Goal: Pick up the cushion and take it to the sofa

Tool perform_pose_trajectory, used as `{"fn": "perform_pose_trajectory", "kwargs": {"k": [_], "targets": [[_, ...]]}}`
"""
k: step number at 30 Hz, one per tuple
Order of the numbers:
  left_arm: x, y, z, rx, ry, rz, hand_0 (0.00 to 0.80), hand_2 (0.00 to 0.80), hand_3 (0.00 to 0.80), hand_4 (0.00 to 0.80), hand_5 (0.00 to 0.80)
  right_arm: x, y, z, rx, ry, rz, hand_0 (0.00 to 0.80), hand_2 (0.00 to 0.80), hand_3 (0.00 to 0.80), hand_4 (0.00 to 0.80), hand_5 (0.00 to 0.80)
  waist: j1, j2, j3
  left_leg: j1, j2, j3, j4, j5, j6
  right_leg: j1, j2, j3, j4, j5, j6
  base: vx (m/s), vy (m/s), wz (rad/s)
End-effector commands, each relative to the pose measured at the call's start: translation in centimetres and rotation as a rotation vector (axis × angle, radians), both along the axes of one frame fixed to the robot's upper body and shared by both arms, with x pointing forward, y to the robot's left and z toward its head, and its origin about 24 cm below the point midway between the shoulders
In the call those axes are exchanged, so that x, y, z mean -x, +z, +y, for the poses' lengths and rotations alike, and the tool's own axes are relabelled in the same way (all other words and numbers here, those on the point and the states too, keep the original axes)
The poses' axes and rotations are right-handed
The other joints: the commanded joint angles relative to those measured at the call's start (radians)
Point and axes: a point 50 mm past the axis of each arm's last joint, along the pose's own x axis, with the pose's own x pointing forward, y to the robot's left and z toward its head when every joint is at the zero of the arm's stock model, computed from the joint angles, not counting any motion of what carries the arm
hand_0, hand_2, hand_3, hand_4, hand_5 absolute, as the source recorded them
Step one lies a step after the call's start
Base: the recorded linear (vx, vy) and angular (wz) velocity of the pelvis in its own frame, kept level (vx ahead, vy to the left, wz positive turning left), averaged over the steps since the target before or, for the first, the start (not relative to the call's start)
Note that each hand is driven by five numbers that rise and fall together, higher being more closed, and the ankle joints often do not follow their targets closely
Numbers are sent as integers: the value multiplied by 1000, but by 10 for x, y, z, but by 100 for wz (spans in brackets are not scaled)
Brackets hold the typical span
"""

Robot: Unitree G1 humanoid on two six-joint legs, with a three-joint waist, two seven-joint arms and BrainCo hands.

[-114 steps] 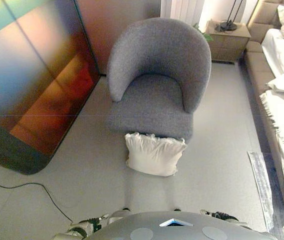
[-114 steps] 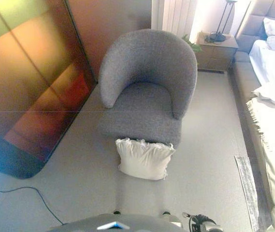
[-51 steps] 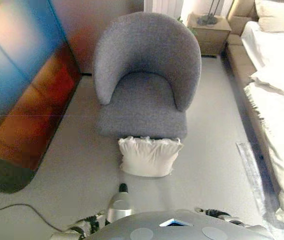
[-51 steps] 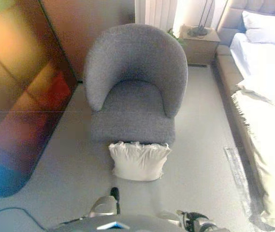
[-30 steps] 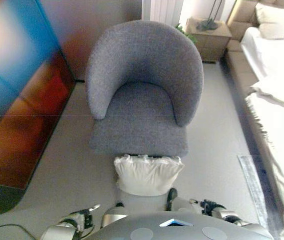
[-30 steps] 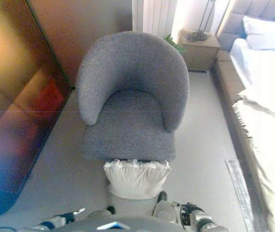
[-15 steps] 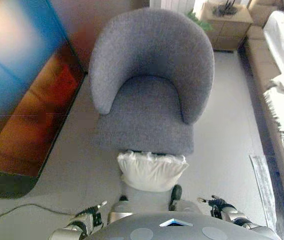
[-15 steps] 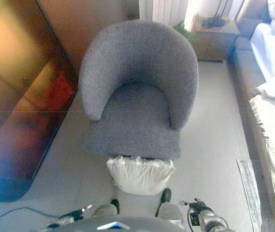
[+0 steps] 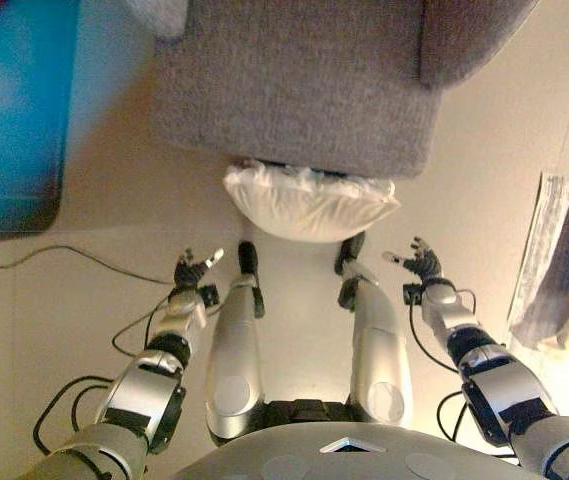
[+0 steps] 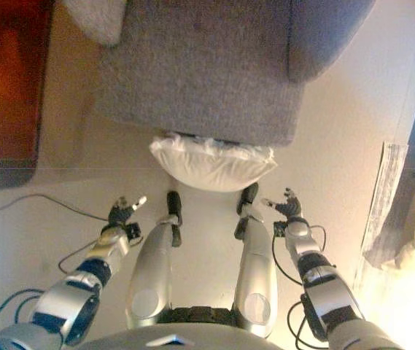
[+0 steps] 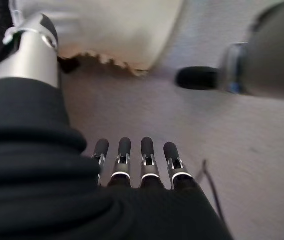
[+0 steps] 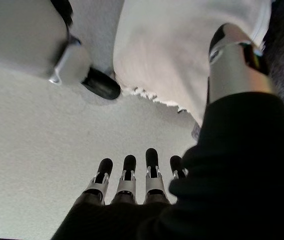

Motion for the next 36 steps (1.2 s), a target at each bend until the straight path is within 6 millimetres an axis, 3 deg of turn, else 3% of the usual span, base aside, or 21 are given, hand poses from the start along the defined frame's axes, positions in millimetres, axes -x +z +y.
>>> {"fn": "perform_pose_trajectory", "kwargs": {"k": [1,5,15,28,36], "targets": [[-7,28,9,-50,78,-194,0,0,0,0,0,-2,20,-16,39,-37,-104,0,0,0,0,0,-15,37,-21,-139,-9,-23,43,32,32,-48,-10,66,113,-103,62,-103,32,-7],[-27,71,1,-128,37,-415,0,0,0,0,0,-22,54,-19,44,-34,-222,0,0,0,0,0,-18,41,9,-268,-10,-36,112,28,32,-171,-12,80,195,-109,53,-69,26,-2],[-48,121,9,-158,-22,-597,0,0,0,0,0,-42,96,-26,52,-16,-359,0,0,0,0,0,-19,42,31,-512,-16,-38,345,-39,41,-416,-25,103,460,-164,45,-4,37,-1],[-64,168,-2,-144,-168,-747,0,0,0,0,0,-63,169,-28,30,30,-592,0,0,0,0,0,-34,51,32,-868,29,-54,782,-203,55,-770,-72,166,820,-279,40,-16,28,-2],[-76,181,-18,-16,-364,-728,0,0,0,0,0,-72,182,-15,-12,110,-613,0,0,0,0,0,-39,37,32,-880,35,-59,891,-258,59,-786,-71,194,921,-337,37,22,8,0]]}}
